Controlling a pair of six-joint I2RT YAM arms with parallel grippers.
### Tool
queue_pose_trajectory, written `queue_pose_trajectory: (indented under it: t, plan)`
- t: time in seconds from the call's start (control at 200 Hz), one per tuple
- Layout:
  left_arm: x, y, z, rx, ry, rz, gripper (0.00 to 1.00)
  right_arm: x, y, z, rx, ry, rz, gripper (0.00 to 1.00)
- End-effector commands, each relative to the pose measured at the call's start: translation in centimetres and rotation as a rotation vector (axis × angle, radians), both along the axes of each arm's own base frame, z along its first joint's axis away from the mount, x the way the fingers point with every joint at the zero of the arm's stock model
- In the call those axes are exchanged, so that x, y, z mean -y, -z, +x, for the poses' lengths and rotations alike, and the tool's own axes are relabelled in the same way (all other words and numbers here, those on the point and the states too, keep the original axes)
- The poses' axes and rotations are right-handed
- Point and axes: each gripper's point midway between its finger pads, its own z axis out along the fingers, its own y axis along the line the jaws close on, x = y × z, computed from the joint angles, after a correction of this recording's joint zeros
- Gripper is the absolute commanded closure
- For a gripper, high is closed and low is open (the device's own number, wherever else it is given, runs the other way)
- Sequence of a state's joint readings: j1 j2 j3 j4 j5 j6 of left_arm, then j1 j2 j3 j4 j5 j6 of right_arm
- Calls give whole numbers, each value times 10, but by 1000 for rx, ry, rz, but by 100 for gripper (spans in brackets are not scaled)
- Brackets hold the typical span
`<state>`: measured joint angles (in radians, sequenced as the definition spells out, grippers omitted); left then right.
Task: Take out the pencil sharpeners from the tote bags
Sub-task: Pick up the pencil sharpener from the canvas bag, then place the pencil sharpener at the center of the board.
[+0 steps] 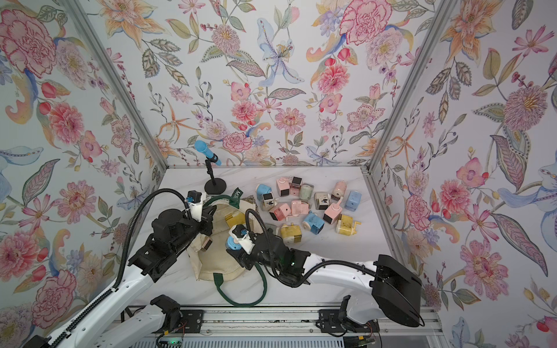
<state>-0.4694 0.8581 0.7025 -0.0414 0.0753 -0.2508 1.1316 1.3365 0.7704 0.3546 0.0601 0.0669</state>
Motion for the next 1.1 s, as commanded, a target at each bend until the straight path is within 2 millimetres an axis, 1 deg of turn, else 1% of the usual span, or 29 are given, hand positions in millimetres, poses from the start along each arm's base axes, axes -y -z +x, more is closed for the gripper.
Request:
queue_pose_trajectory:
  t: [0.0,0.035,0.105,0.165,0.225,0.285,0.34,0.365,0.38,0.475,0.575,0.63,0.871,1.091]
  plan:
    - [-1,-7,1,14,-2,-16,100,50,5,39,-30,223,-13,51]
    - [-1,-8,1,15,-1,-16,100,65,5,49,-51,283,10,52]
    - [-2,-8,1,16,-2,-16,100,102,13,72,-102,426,44,51]
    - [-2,-8,1,15,-2,-16,100,135,27,89,-168,554,63,50]
    - [-1,-8,1,15,-1,-16,100,165,42,100,-220,654,71,50]
    - [-2,-8,1,15,-3,-16,100,192,53,107,-252,744,81,50]
    - [-2,-7,1,15,-4,-15,100,211,62,110,-270,801,84,50]
    - [-1,-7,1,14,-1,-15,100,215,67,108,-281,814,82,50]
    - [-1,-7,1,13,-2,-14,100,226,69,112,-284,845,84,50]
    - [-2,-7,1,14,-5,-14,100,247,83,113,-309,917,56,50]
    - [-3,-6,1,13,-8,-12,100,259,101,115,-348,954,25,50]
    - [-2,-7,1,14,-6,-13,100,262,111,116,-372,966,7,50]
    - [-3,-6,1,12,-7,-14,100,262,151,118,-447,969,-50,49]
    - [-3,-7,1,14,-9,-14,100,258,178,127,-494,966,-96,49]
